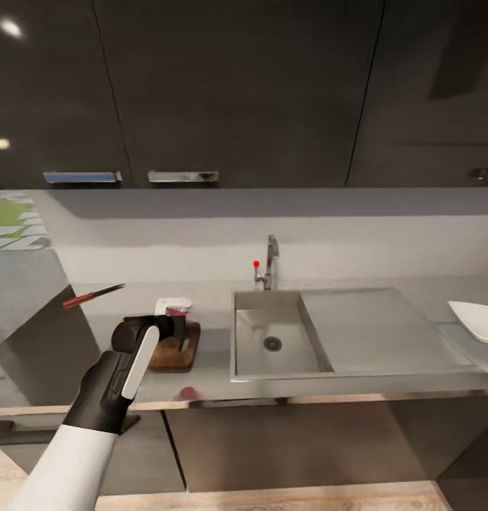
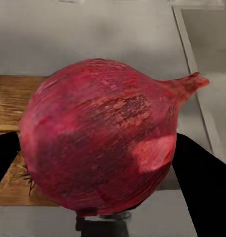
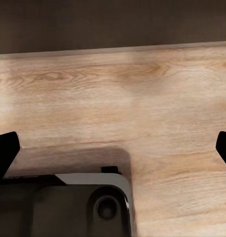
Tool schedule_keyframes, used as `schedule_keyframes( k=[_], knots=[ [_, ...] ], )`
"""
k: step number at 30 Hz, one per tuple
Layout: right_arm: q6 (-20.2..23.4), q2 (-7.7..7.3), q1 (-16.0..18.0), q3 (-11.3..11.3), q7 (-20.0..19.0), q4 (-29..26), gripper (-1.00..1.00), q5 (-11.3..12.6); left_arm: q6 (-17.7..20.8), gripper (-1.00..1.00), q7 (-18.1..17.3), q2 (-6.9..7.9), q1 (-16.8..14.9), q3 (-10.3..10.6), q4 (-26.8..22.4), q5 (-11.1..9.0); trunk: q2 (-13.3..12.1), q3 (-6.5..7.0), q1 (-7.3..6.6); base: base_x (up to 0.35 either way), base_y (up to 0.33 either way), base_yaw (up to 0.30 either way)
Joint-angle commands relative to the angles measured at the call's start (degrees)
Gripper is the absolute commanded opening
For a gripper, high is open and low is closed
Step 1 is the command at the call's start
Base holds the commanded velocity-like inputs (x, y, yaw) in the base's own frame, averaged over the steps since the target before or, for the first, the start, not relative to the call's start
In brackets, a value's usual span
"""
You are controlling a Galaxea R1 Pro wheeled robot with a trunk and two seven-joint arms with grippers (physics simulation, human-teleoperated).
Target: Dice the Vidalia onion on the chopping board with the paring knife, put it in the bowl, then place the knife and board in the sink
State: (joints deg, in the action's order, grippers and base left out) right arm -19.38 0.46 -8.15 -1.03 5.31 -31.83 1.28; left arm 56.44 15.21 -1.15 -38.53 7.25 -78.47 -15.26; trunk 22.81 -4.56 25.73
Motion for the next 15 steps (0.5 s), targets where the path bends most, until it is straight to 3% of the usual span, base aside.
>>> schedule_keyframes(
  k=[1,9,15],
  knots=[
    [-0.1,-0.01,0.0,-0.1,0.3,-0.1,1.0,0.1,0.2,-1.0,0.5,0.01,-0.1,0.0,0.0,-0.6,0.1,-0.05,0.06,0.166,0.262,0.069],
    [0.0,-0.02,0.0,-0.1,0.2,-0.1,1.0,0.1,0.2,-1.0,0.5,0.01,-0.1,0.1,0.7,-0.6,0.1,0.07,0.06,0.15,0.243,0.018],
    [-0.1,-0.16,0.0,-0.1,0.2,-0.2,1.0,0.1,0.2,-1.0,0.5,0.01,-0.1,0.2,1.6,-0.6,0.1,0.08,0.06,0.022,0.053,0.001]
  ],
)
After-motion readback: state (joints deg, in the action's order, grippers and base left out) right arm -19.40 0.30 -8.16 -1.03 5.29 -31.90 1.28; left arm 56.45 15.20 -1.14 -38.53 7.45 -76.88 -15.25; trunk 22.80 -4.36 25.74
